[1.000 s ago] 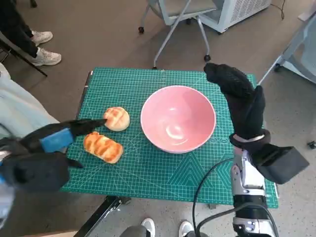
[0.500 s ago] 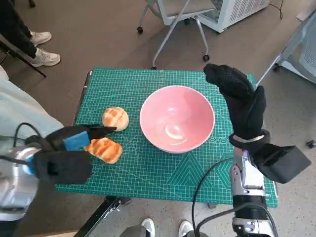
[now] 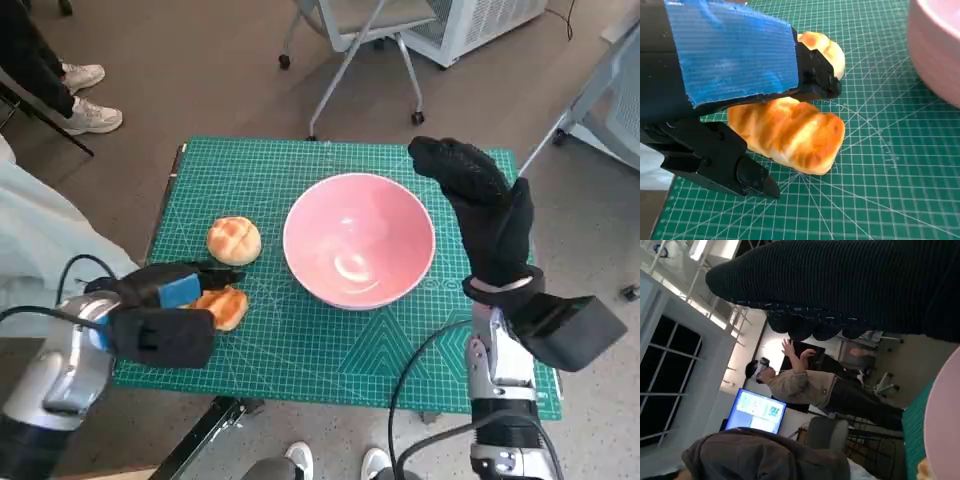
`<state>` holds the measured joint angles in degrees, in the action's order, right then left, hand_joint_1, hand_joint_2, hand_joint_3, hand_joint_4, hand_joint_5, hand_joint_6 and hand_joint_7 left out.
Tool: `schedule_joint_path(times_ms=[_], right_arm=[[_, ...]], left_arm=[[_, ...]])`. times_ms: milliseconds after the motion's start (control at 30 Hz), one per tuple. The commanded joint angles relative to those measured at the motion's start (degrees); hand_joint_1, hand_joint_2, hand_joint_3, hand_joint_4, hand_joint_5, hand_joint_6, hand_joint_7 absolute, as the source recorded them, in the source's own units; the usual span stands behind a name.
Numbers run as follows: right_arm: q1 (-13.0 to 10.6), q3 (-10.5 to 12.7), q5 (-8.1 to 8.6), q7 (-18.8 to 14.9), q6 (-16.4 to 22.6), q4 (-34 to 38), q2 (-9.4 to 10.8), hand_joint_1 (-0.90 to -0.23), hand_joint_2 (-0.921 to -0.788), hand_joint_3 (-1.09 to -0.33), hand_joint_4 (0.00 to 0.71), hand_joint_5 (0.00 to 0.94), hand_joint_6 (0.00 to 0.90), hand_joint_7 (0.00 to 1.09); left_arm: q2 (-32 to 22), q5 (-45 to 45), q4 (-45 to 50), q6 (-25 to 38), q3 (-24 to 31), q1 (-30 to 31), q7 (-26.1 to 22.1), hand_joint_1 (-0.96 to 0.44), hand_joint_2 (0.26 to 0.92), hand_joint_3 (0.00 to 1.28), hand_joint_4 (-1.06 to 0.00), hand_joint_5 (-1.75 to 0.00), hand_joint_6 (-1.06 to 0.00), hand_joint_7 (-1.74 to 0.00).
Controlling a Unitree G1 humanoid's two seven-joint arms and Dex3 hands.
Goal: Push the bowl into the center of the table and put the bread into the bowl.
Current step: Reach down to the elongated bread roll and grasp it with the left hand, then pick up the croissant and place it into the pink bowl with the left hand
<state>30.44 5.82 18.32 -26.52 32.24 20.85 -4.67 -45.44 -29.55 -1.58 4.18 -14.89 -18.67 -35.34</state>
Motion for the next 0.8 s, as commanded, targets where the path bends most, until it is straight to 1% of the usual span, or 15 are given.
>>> schedule_joint_path(times_ms=[33, 67, 100, 133, 233, 300, 467, 667, 800], right_arm=[[-1.55, 0.07, 0.54, -0.46, -1.18, -0.36, 0.05, -0.704, -0.921, -0.750, 0.202, 0.002, 0.054, 0.56], [-1.57, 0.07, 0.49, -0.42, -1.20, -0.42, 0.07, -0.703, -0.921, -0.749, 0.202, 0.002, 0.055, 0.56], [-1.61, 0.05, 0.45, -0.44, -1.16, -0.43, 0.11, -0.703, -0.921, -0.749, 0.202, 0.002, 0.055, 0.56], [-1.61, 0.04, 0.43, -0.45, -1.15, -0.40, 0.14, -0.703, -0.921, -0.748, 0.202, 0.002, 0.056, 0.56], [-1.51, 0.08, 0.58, -0.62, -1.20, -0.18, 0.20, -0.702, -0.921, -0.747, 0.202, 0.002, 0.058, 0.55], [-1.42, 0.12, 0.64, -0.71, -1.17, 0.04, 0.22, -0.702, -0.921, -0.747, 0.202, 0.001, 0.059, 0.55], [-1.31, 0.17, 0.66, -0.91, -0.99, 0.37, 0.36, -0.702, -0.921, -0.747, 0.202, 0.001, 0.060, 0.55], [-1.22, 0.26, 0.66, -1.15, -0.76, 0.78, 0.59, -0.703, -0.921, -0.745, 0.203, 0.002, 0.063, 0.55], [-1.22, 0.36, 0.79, -1.43, -0.53, 1.07, 0.67, -0.702, -0.921, -0.744, 0.203, 0.002, 0.065, 0.54]], left_arm=[[0.28, -1.40, -3.12, -2.98, -1.08, -0.12, 1.53, 0.03, 0.898, 0.07, -0.71, -0.62, -0.63, -0.70], [0.28, -1.47, -3.57, -3.60, -1.07, -0.16, 1.96, 0.02, 0.906, 0.09, -0.71, -0.84, -0.60, -0.87], [0.20, -1.49, -4.02, -4.58, -0.94, -0.14, 2.57, 0.02, 0.909, 0.09, -0.71, -0.92, -0.59, -0.93], [0.16, -1.51, -4.40, -5.33, -0.84, -0.14, 3.02, 0.01, 0.913, 0.09, -0.71, -1.03, -0.59, -0.99], [0.06, -1.48, -5.26, -7.24, -0.44, -0.15, 4.21, 0.01, 0.918, 0.07, -0.72, -1.16, -0.60, -1.06], [0.05, -1.27, -5.83, -8.37, -0.12, -0.18, 4.88, 0.00, 0.917, 0.07, -0.72, -1.17, -0.61, -1.09], [-0.04, -0.59, -6.88, -10.88, 0.66, -0.19, 6.13, 0.00, 0.916, 0.07, -0.72, -1.13, -0.62, -1.17], [-0.24, -0.38, -7.39, -12.77, 1.33, -0.27, 6.73, 0.00, 0.917, 0.06, -0.72, -1.11, -0.61, -1.20], [-0.83, 0.36, -6.08, -13.40, 2.51, 0.16, 6.19, 0.00, 0.918, 0.06, -0.73, -1.10, -0.62, -1.19]])
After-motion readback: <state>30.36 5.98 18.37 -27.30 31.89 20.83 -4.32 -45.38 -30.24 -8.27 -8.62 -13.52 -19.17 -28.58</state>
